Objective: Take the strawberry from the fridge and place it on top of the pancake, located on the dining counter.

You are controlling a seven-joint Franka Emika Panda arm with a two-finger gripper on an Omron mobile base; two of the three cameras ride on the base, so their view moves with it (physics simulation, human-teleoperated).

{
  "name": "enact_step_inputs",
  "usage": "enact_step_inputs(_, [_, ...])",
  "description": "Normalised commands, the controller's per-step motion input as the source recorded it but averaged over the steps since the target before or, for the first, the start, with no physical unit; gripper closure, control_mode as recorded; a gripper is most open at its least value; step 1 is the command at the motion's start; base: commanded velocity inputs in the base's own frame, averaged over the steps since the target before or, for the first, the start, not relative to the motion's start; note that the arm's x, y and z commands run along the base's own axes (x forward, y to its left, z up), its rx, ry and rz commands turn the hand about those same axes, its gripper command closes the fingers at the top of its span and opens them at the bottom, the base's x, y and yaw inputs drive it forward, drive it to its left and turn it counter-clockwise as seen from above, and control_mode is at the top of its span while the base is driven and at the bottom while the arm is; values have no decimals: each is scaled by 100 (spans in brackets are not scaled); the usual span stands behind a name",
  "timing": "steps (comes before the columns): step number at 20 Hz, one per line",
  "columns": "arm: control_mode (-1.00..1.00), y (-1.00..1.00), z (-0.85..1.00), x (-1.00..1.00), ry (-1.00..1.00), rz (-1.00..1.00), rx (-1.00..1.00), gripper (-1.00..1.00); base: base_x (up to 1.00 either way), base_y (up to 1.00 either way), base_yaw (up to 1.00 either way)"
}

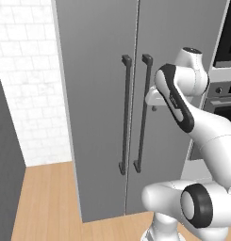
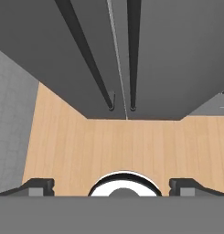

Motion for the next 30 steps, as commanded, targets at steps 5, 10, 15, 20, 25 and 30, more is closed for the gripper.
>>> enact_step_inputs(5, [-100, 0, -6, 0, 1, 1, -1, -100, -10, 0, 0])
enact_step_inputs(10, [-100, 0, -1, 11, -10, 1, -2, -100, 0, 0, 0])
enact_step_inputs(15, [-100, 0, 2, 38, -38, 0, 0, -100, 0, 0, 0])
enact_step_inputs(20, [-100, 1, 15, 35, -3, -7, 0, -100, 0, 0, 0])
enact_step_inputs(25, [-100, 0, 3, 46, 0, -6, -2, -100, 0, 0, 0])
enact_step_inputs(30, [-100, 0, -1, 45, -3, -5, -8, -100, 0, 0, 0])
